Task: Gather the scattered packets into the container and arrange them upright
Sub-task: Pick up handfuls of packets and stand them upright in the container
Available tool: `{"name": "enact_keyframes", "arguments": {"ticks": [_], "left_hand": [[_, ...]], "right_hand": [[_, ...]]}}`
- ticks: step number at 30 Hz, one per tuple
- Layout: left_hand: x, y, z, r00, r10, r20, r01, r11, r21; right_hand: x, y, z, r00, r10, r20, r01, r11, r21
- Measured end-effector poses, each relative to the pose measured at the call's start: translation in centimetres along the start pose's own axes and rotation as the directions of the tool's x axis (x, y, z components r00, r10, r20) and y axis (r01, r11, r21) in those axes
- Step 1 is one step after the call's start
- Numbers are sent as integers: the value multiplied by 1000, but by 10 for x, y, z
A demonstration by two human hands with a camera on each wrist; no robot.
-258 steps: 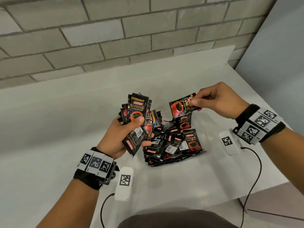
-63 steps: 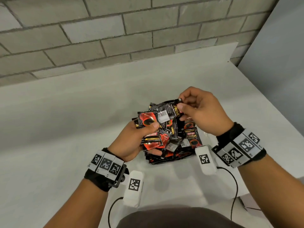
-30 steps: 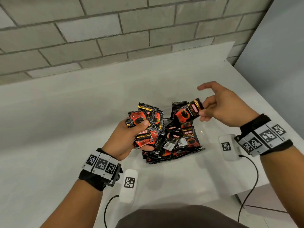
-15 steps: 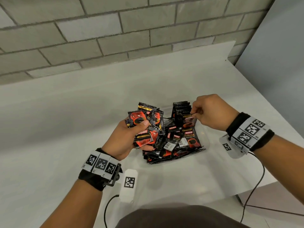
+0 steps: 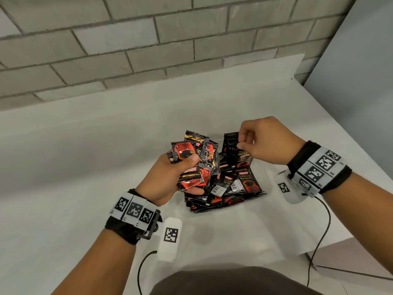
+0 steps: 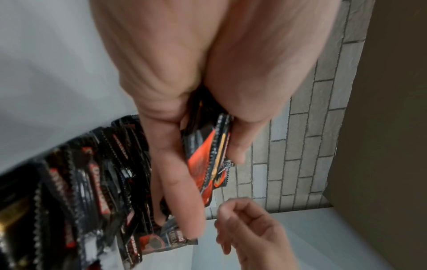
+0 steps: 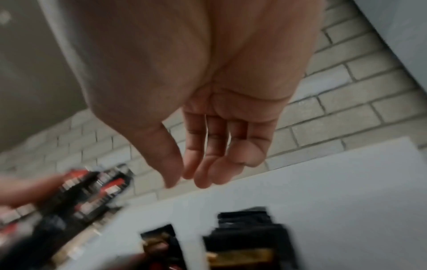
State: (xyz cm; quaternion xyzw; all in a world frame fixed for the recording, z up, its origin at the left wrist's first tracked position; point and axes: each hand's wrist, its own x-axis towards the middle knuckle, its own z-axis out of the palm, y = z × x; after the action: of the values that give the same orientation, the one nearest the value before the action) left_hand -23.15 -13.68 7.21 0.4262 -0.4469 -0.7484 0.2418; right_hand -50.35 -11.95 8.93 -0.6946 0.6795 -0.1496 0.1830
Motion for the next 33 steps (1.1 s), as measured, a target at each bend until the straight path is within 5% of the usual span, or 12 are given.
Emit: {"name": "enact_keyframes", "arguments": {"ticks": [7, 14, 27, 31, 33], "left_hand": [[-4, 6, 9, 994, -10, 112, 9, 1000, 12], [-5, 3, 6, 999, -12, 47, 13, 1000, -19], [-3, 4, -3, 998, 9, -64, -17, 992, -122], [-3, 1, -6, 997, 0, -71, -7, 995, -96], [-2, -1, -6, 998, -3, -66, -3, 996, -85]], "right_hand": [[-9, -44, 1, 998, -20, 55, -1, 933, 361], [-13, -40, -1, 988, 91, 121, -146, 781, 607], [-19, -21, -13, 979, 201, 25, -174, 773, 609], [-22, -11, -13, 976, 213, 36, -175, 680, 712], [-23, -8, -12, 983, 179, 35, -160, 752, 640]]}}
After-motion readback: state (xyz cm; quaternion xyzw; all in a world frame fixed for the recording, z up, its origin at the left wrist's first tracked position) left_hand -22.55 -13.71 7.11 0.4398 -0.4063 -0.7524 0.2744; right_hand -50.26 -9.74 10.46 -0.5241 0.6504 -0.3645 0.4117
